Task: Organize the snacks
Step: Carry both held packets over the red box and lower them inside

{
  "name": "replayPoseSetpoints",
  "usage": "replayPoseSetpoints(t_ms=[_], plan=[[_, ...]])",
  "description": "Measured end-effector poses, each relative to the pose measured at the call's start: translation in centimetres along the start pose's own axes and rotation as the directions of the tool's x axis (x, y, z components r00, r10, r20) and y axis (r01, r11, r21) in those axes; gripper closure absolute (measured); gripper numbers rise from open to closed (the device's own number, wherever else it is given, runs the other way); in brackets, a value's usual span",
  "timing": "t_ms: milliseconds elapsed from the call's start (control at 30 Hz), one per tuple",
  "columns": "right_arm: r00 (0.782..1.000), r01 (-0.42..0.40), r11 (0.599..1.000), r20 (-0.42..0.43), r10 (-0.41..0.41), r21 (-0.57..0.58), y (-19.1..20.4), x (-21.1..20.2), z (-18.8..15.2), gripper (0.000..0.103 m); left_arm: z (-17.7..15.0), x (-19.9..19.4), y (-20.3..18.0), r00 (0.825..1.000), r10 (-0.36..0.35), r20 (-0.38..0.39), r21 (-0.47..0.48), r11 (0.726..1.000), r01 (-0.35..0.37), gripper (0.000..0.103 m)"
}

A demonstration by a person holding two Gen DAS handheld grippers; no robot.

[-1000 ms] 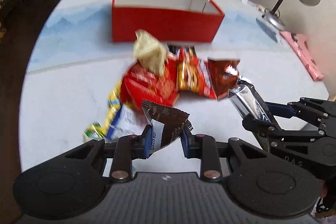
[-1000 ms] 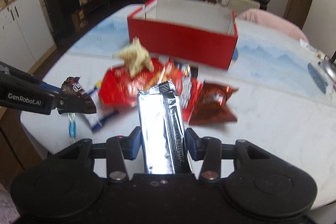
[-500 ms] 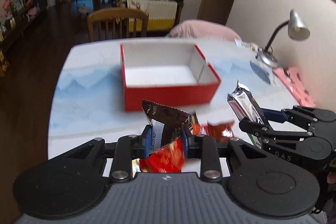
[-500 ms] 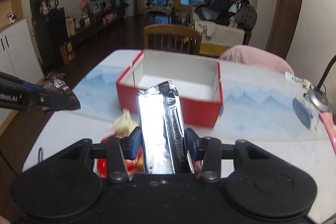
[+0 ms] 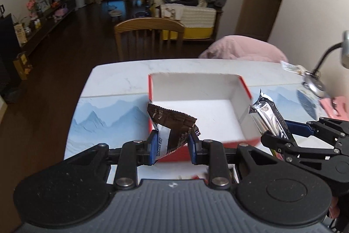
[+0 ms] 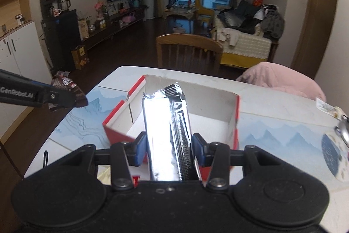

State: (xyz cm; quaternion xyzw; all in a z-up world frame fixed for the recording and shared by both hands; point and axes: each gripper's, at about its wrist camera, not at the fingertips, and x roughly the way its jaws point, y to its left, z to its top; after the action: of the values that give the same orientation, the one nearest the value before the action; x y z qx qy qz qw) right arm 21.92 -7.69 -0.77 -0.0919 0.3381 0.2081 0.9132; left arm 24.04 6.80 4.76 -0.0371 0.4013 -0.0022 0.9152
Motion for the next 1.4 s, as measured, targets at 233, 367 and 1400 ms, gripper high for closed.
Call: replayPoseSetpoints(t_ms=[233, 367, 1400], plan=[[0.998, -0.037, 0.999, -0.060, 0.037, -0.004, -2.5, 6.5, 2.8, 0.060, 3.7, 6.4, -1.0, 0.995, 0.081, -0.054, 0.006, 0.997, -0.081, 0.075], [0.994, -0.031, 0.999, -0.109, 0.032, 0.006, -3.9, 9.9, 2.8, 0.060, 4.5, 9.8, -1.3, 0.990, 0.101, -0.101, 0.002, 0.995, -0.102, 0.075], [0.892, -0.024, 0.994, -0.452, -0.026, -0.106, -4.2, 22.2, 0.0, 0.060, 2.5, 26.4, -4.2, 0.877, 0.140, -0.460, 0.084, 0.990, -0.114, 0.075]])
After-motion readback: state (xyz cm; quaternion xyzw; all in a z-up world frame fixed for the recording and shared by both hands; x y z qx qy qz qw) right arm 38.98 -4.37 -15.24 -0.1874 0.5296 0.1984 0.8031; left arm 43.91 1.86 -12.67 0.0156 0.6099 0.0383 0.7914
